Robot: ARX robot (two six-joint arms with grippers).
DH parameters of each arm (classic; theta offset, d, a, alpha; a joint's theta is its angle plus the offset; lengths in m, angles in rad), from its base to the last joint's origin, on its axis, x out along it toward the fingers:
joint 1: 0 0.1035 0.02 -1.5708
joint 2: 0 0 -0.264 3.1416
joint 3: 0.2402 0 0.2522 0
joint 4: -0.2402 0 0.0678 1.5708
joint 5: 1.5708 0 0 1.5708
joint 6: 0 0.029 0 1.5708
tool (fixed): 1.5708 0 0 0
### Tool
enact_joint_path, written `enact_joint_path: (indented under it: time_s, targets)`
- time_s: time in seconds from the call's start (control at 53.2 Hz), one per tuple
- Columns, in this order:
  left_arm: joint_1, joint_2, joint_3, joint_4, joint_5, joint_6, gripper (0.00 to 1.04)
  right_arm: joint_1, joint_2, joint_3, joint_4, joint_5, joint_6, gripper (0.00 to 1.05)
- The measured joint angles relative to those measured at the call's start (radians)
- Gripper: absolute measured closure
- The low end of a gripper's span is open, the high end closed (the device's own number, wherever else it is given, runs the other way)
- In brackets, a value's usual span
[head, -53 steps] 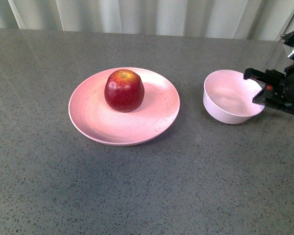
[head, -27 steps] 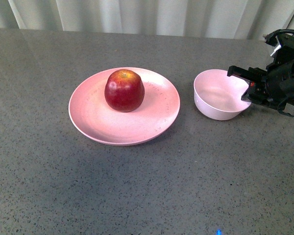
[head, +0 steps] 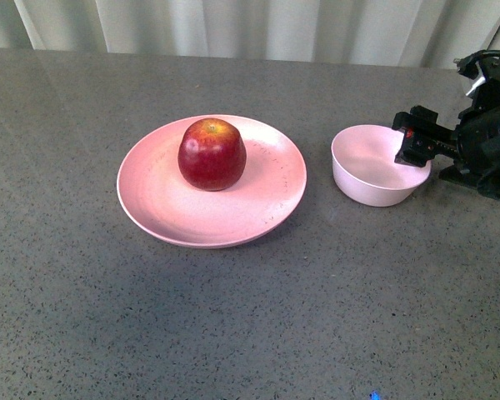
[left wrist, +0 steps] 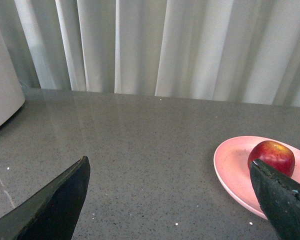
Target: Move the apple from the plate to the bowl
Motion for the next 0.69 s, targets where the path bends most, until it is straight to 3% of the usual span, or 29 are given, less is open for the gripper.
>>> enact_joint_path:
  time_s: [0.244,0.488,0.638,0.695]
  targets:
    - [0.0,0.0,0.0,0.0,0.0,0.0,0.09,-0.043,-0.177,-0.125,0.11,-0.032,-0.056,0.08]
    - [0.0,0.0,0.0,0.0,0.0,0.0,0.09,-0.095,-0.57,-0.363,0.164,-0.032,-0.215,0.09]
    - [0.0,0.0,0.0,0.0,0.0,0.0,0.09,-0.104,-0.7,-0.407,0.168,-0.037,-0.25,0.09]
    - [0.0,0.0,0.0,0.0,0.0,0.0,0.09,-0.106,-0.699,-0.465,0.357,0.018,-0.293,0.18]
